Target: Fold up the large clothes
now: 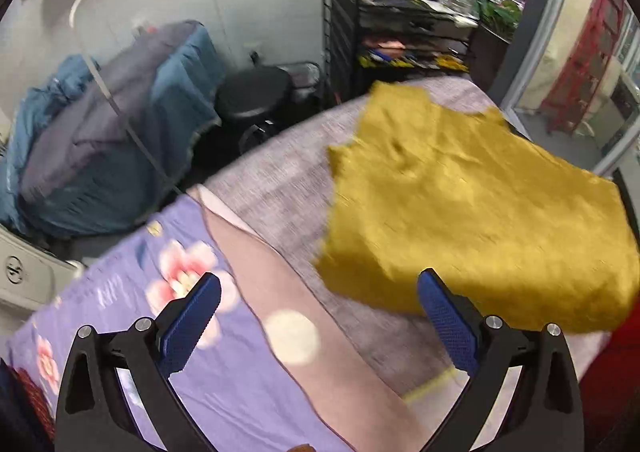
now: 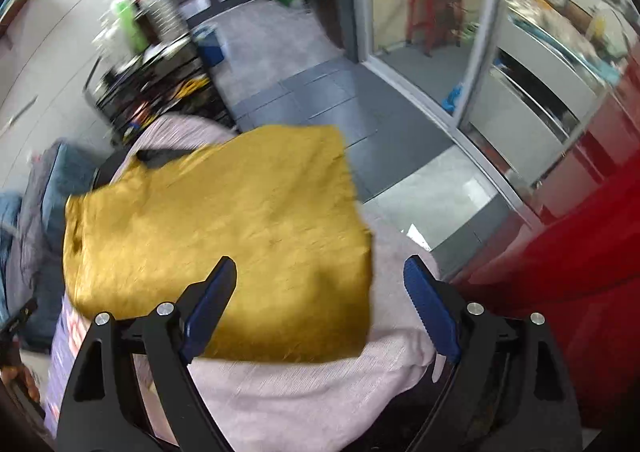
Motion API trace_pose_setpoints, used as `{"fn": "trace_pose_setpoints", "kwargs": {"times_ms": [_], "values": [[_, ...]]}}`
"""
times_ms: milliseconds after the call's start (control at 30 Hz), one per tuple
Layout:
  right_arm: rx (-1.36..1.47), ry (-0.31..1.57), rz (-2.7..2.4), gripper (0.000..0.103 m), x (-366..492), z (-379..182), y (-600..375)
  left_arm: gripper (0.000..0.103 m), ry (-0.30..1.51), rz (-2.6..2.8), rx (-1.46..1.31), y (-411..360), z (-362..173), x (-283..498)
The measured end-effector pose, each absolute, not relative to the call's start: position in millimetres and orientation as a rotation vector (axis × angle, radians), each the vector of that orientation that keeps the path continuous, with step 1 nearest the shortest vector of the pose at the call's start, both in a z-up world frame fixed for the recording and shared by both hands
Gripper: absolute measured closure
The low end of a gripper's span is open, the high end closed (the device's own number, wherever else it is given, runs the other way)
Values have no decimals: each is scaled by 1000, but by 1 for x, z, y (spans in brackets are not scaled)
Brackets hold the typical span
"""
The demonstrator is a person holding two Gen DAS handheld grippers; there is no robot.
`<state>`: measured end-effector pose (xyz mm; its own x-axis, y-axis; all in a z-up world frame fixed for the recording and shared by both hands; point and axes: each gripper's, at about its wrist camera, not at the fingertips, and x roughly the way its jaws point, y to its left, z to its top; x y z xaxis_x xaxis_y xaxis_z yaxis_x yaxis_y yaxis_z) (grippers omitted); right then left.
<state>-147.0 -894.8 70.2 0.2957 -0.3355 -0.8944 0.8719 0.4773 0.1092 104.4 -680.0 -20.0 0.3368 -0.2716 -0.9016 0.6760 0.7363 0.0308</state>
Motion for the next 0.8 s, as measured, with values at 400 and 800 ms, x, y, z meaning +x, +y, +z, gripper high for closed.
{"fn": "trace_pose_setpoints", "kwargs": {"times_ms": [400,800], "values": [[429,1105,-761,16,-73,79,-811,6,1051,-686,601,-707,-2,17],[417,1120,-755,16,-68,89,-813,6,1049,-683,660,-735,10,-2]]}}
